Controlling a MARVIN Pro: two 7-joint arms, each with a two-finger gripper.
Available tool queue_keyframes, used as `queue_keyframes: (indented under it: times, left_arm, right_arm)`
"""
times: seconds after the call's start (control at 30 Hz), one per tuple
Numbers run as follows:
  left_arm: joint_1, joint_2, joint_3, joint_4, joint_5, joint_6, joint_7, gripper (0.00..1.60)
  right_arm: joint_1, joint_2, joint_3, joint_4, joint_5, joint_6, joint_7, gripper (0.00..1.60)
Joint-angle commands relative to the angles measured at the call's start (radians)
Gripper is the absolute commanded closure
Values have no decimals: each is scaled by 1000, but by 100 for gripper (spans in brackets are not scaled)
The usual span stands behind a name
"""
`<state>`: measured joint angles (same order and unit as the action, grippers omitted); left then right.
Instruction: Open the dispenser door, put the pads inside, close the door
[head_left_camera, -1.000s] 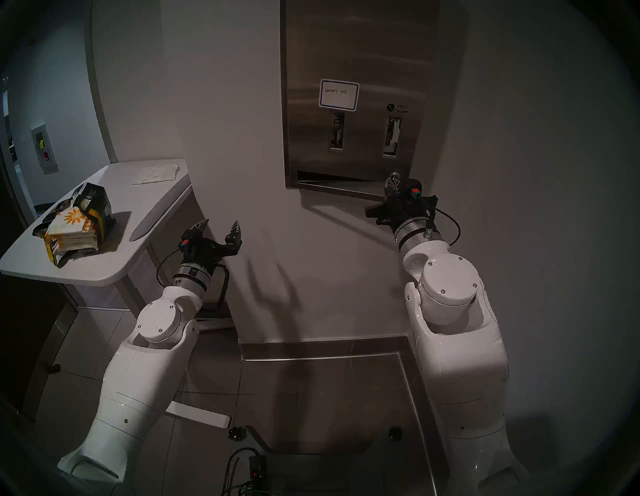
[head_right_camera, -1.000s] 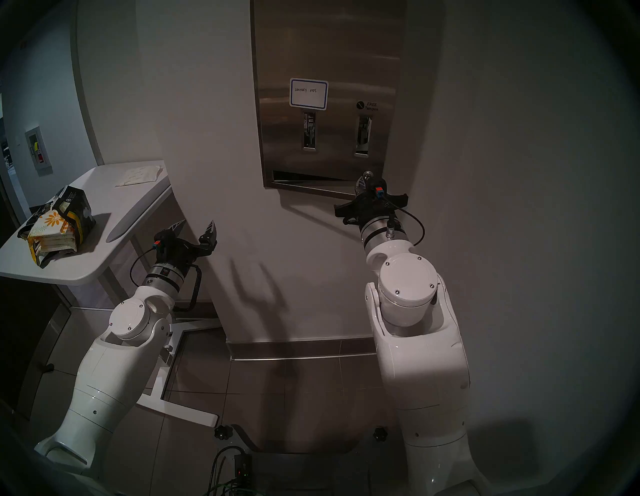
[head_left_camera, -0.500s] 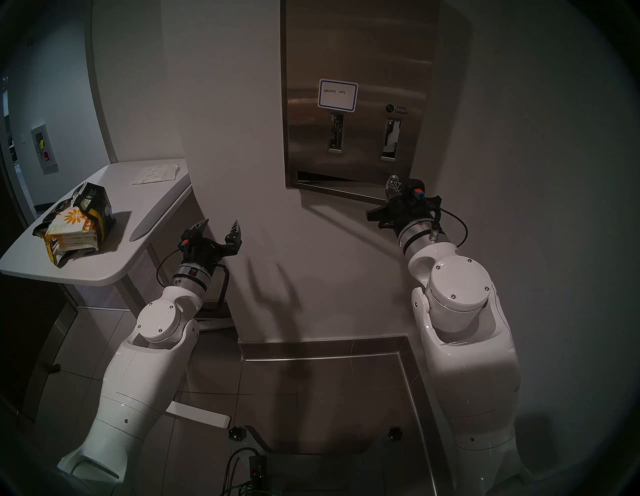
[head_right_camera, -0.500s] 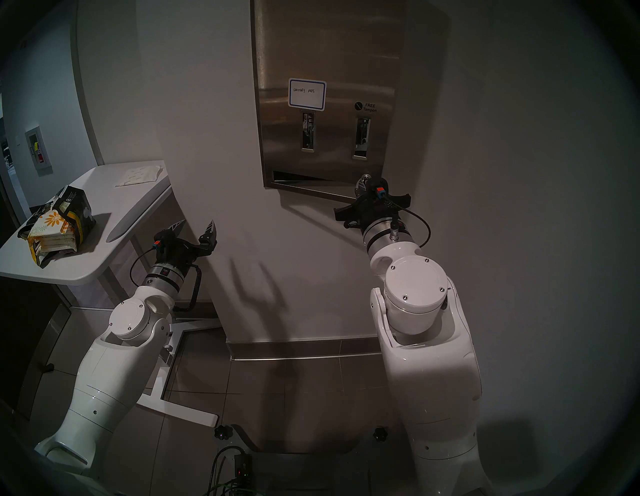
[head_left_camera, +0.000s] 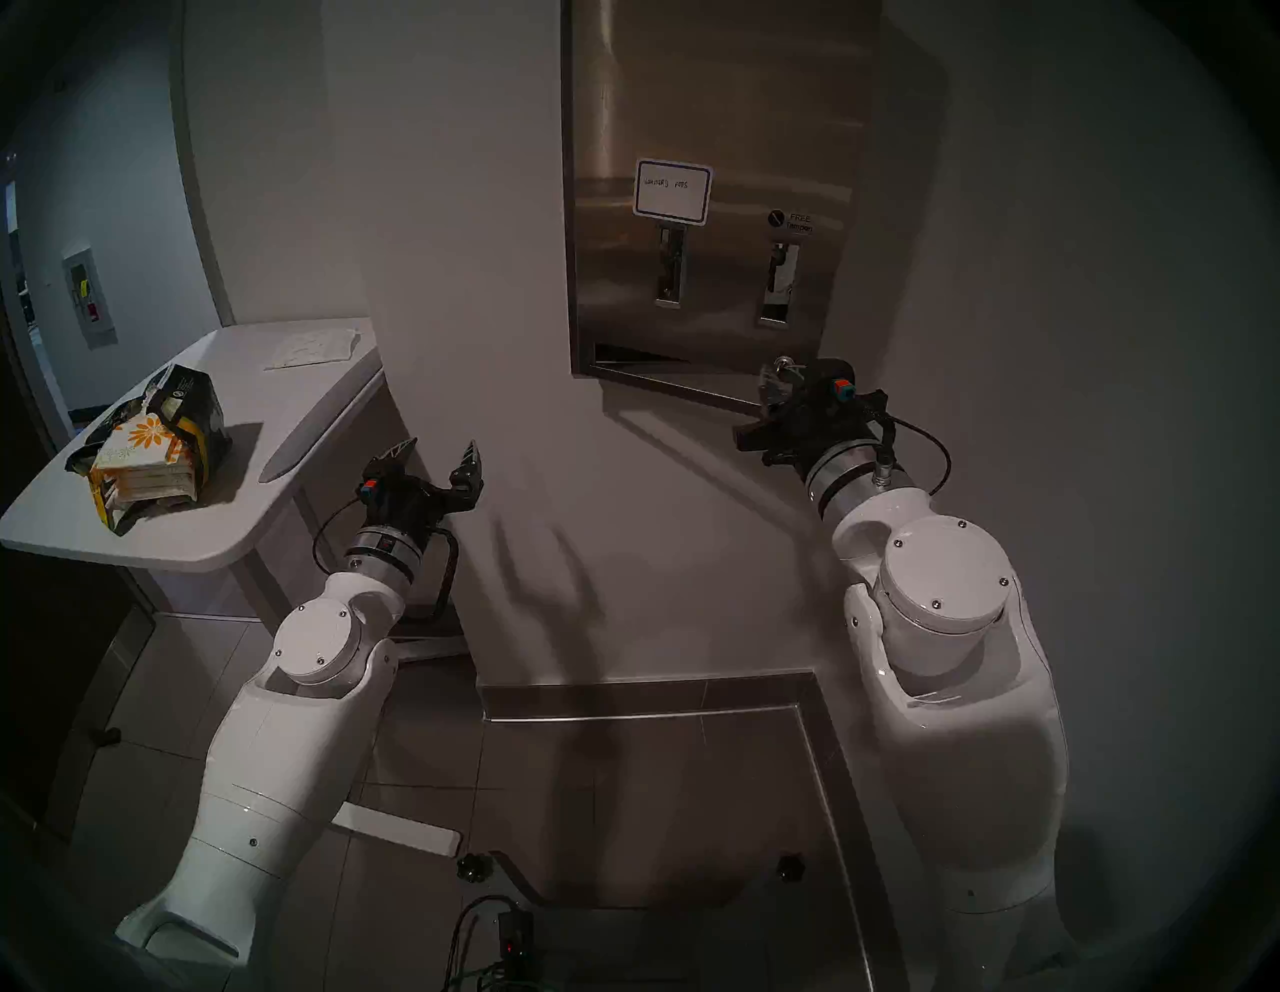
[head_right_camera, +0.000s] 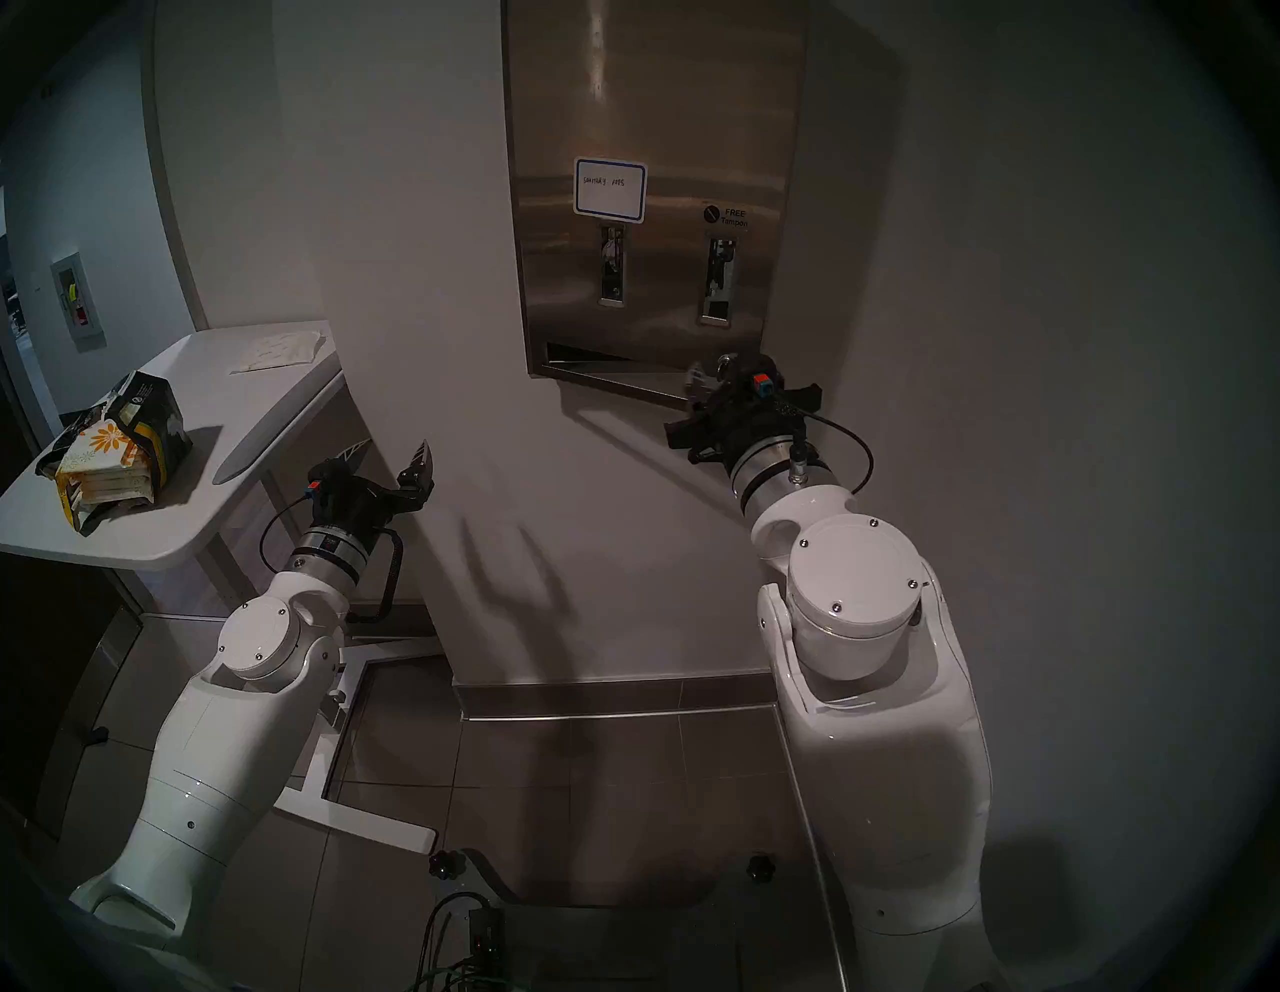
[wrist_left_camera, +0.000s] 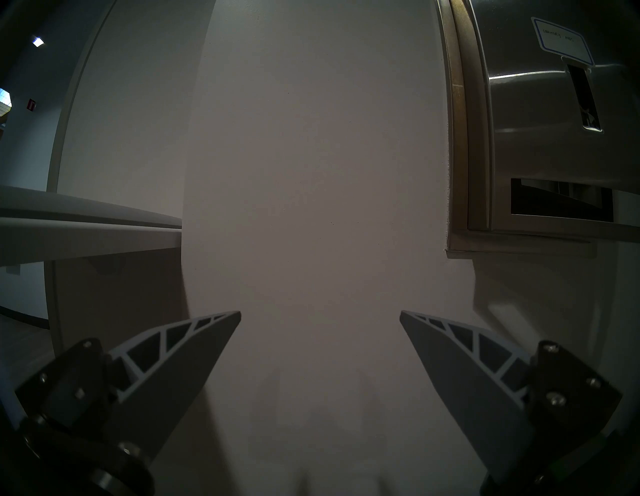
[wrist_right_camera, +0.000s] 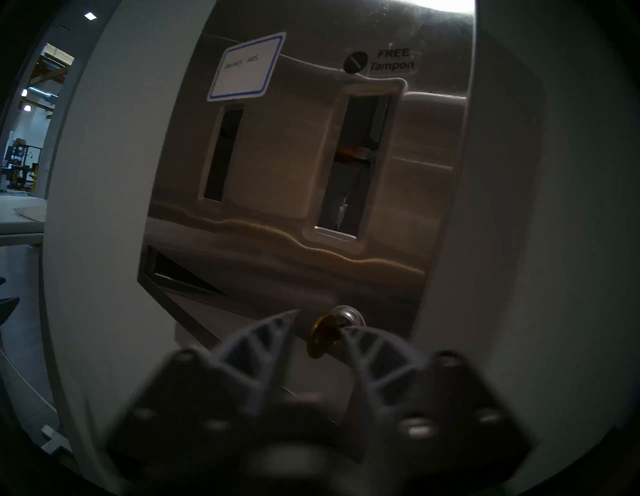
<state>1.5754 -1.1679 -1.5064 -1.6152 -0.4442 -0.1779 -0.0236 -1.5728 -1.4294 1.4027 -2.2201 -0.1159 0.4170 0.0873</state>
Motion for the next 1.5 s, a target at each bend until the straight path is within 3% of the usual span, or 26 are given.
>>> queue_keyframes:
  times: [0.0, 0.53, 0.97, 1.03, 1.07, 1.13, 1.17, 1.2, 1.47]
  left_arm:
    - [-12, 2, -5, -9, 1, -1, 3, 0]
    - [-12, 0, -7, -9, 3, 0, 2, 0]
    - [-12, -2, -8, -10, 5, 1, 2, 0]
    - [-12, -2, -8, -10, 5, 1, 2, 0]
    - [-12, -2, -9, -10, 5, 1, 1, 0]
    - [-12, -2, -9, -10, 5, 1, 1, 0]
    - [-12, -2, -9, -10, 5, 1, 1, 0]
    - [-12, -2, -9, -10, 5, 2, 1, 0]
    - [-12, -3, -9, -10, 6, 2, 1, 0]
  right_arm:
    - [23, 16, 4, -71, 21, -7, 38, 0]
    - [62, 32, 76, -96, 55, 7, 75, 0]
    - [39, 49, 163, -151, 82, 46, 101, 0]
    - [34, 52, 174, -150, 82, 46, 102, 39]
    - [31, 52, 179, -149, 83, 45, 102, 82]
    - [24, 53, 190, -144, 86, 39, 103, 103]
    - [21, 54, 195, -141, 87, 34, 105, 139]
    - [18, 54, 199, -138, 89, 30, 106, 160]
    - [6, 58, 218, -65, 87, -27, 99, 160]
